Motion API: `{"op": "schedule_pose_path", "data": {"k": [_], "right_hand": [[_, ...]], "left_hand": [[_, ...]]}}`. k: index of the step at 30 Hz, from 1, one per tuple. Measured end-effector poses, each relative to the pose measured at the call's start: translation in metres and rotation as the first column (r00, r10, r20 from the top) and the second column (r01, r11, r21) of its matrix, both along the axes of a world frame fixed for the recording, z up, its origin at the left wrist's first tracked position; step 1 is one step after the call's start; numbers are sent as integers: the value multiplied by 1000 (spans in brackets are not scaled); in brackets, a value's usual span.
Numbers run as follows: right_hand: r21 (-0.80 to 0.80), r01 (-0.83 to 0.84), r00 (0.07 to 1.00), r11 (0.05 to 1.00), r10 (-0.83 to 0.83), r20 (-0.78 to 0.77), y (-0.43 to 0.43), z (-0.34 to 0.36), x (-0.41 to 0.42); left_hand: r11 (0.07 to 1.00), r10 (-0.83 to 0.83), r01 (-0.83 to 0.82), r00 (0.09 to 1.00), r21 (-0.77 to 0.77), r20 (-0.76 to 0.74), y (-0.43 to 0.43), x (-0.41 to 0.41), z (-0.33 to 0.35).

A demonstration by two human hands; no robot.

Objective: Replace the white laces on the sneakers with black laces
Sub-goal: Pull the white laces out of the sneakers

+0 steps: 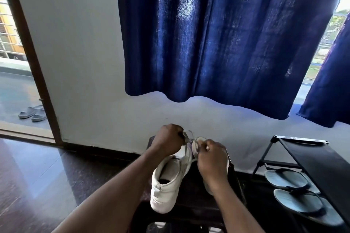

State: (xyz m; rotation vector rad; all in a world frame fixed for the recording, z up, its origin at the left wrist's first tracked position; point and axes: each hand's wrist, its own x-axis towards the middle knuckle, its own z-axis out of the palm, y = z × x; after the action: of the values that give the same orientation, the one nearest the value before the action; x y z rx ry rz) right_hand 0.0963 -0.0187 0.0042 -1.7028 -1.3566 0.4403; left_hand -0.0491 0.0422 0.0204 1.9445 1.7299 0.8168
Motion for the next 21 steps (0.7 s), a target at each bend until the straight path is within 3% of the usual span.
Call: {"op": "schedule_pose_path", "data": {"k": [3,6,9,14,19,21], "right_hand": [[-188,-123,992,975,118,-39,7,-26,-7],[-216,-257,966,942,243,-88,13,-40,-12],[-208,-217,975,954,203,-84,22,-41,-10],[-207,-206,973,956,223,61,30,-43,-12],[-39,-36,993,999,32,-111,34,-27,-10],[31,8,988,1000,-3,-153,37,-13,-8]], "left_hand": [[999,34,-36,990,9,137,1,2,12],[1000,13,-10,985,-16,170,-1,3,17],[999,-12,21,980,-45,197,-8,5,9],[998,17,5,941,-65,339,-19,0,-23],[997,-21,24,999,-70,39,-25,1,-49],[998,-35,36,999,-57,29,-27,3,-49]]}}
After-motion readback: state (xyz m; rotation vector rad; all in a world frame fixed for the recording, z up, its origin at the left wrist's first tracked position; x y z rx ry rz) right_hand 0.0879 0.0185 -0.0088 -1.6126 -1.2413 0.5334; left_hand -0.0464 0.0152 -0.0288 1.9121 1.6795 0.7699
